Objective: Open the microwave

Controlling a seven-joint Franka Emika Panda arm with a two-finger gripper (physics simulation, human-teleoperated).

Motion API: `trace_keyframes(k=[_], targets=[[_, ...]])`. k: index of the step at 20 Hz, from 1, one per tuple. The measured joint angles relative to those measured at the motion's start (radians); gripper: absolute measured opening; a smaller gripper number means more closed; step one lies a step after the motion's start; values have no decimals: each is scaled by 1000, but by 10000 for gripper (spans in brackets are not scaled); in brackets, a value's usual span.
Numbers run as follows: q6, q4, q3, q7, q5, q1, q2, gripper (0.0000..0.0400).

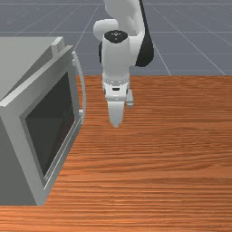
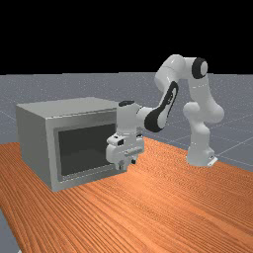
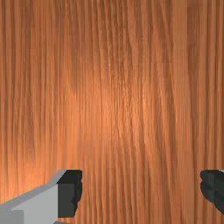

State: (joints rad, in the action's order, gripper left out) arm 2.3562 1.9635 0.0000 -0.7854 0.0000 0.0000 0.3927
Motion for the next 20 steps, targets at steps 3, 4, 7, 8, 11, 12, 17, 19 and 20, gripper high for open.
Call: trace_keyframes(k=[3,4,7,8,11,12,17,19,20], targets=[[-9,0,-8,38,5,3,-7,400],[-10,-1,-9,42,6,3,-8,400],[-234,-7,-92,373,25,-8,-146,150],[-293,-26,-130,562,39,-23,-197,92],[-354,-35,-176,1179,92,23,-246,21],[-358,-33,-187,1301,107,33,-249,13],[-362,-30,-221,1470,135,59,-255,1],[-367,-23,-231,1479,138,68,-269,0],[-370,-14,-235,1483,137,73,-296,0]])
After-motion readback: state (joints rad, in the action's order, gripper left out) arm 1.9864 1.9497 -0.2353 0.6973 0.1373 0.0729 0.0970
